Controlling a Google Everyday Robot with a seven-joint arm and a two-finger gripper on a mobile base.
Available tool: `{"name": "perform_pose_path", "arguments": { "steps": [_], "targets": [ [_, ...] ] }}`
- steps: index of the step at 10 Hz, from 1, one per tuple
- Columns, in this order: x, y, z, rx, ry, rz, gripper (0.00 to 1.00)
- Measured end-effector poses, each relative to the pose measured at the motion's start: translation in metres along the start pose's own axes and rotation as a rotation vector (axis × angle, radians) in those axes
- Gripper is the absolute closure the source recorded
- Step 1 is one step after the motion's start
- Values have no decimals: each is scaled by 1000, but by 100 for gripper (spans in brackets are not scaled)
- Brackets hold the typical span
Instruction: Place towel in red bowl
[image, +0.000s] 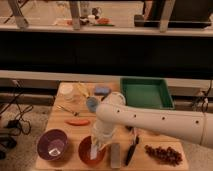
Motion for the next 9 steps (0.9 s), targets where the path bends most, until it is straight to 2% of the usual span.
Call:
{"name": "perform_pose_path", "arguments": {
  "steps": [4, 7, 9],
  "targets": [
    [-11, 0, 20, -27, -44, -16, 92],
    [-15, -4, 28, -43, -63, -31, 92],
    [-16, -4, 29, -41, -73, -34, 92]
  ]
}}
